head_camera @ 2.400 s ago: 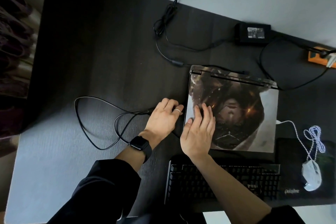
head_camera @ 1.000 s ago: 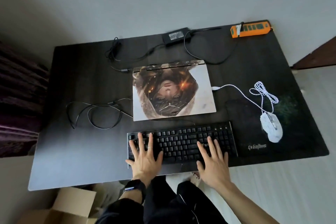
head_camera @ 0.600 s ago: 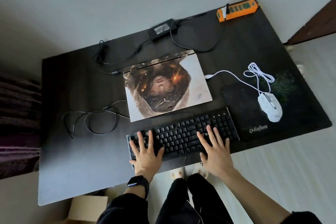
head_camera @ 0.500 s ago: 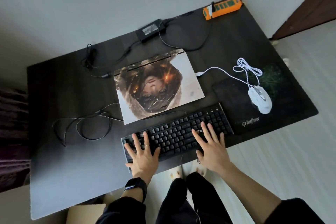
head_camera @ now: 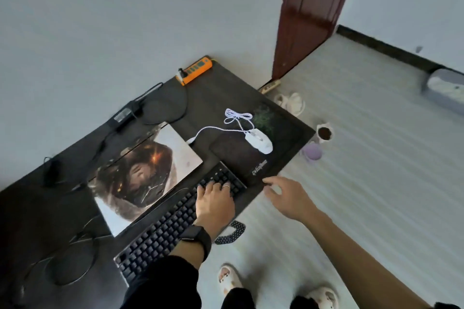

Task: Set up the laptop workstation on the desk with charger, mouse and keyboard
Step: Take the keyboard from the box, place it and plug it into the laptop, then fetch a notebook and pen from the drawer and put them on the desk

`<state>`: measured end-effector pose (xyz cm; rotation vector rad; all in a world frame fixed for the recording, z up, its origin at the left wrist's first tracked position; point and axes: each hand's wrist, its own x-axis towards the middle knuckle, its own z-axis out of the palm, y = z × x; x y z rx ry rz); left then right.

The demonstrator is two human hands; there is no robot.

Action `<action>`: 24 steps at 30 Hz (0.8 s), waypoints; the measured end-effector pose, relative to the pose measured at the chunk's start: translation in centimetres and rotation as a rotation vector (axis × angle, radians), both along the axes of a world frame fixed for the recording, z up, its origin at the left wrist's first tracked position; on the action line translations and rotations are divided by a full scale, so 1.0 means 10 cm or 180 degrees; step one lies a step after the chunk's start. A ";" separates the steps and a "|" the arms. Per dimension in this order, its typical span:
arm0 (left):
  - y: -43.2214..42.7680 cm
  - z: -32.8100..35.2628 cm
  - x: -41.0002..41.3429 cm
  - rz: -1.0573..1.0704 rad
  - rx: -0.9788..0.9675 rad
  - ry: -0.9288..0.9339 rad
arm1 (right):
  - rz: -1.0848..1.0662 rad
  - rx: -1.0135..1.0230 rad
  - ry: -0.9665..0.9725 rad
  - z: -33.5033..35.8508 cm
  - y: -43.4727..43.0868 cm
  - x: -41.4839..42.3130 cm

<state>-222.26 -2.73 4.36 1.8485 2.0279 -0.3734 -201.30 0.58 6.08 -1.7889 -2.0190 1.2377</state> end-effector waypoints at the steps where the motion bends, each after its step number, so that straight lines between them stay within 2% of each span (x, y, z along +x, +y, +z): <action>1: 0.14 0.12 0.27 -0.0197 0.0178 -0.0119 | -0.0222 0.0073 0.0053 0.11 0.00 0.25; 7: 0.76 0.86 2.49 -0.1515 0.1032 -0.0649 | -0.1720 0.0776 0.0189 0.89 -0.25 2.53; 14: 1.07 1.85 5.09 -0.2276 0.1395 -0.1082 | -0.2997 0.1560 -0.0069 1.81 -0.91 5.04; 24: 1.08 2.75 7.85 -0.3326 0.1780 -0.1727 | -0.3953 0.2175 -0.0816 2.58 -1.75 7.09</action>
